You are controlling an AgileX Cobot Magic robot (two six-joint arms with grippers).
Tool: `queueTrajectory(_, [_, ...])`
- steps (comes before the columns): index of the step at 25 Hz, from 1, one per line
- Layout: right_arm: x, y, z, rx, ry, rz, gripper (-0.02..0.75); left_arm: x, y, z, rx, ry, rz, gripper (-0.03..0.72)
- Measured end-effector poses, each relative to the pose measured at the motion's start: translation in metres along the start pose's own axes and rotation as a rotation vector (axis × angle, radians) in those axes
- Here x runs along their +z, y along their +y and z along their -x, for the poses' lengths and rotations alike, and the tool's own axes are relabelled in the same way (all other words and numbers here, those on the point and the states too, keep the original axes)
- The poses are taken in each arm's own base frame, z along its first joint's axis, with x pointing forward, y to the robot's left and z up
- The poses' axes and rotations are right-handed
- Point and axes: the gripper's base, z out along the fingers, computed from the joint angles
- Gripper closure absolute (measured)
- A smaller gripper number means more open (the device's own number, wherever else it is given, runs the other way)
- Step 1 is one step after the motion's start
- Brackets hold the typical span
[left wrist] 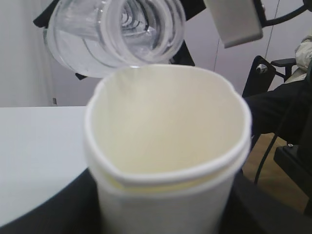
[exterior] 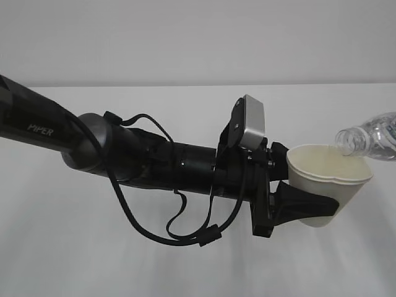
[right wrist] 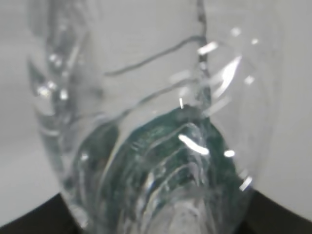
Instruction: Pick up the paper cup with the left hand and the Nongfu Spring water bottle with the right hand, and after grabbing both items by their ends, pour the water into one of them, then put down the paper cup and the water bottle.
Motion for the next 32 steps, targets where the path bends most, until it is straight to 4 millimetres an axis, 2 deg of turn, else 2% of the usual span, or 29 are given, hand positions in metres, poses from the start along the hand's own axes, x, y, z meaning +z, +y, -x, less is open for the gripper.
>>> queueTrajectory(13, [-0.0043,-0.0073,-0.0029,-0.015,0.027,-0.036,0.345,0.0,0.0004,0.0003,-0.003,-0.004,0.004,0.265])
queueTrajectory(32, [-0.0052,-0.008,-0.0029,-0.035,0.027,-0.042,0.345,0.0,0.0019,-0.0002,-0.007,0.002,0.021,0.265])
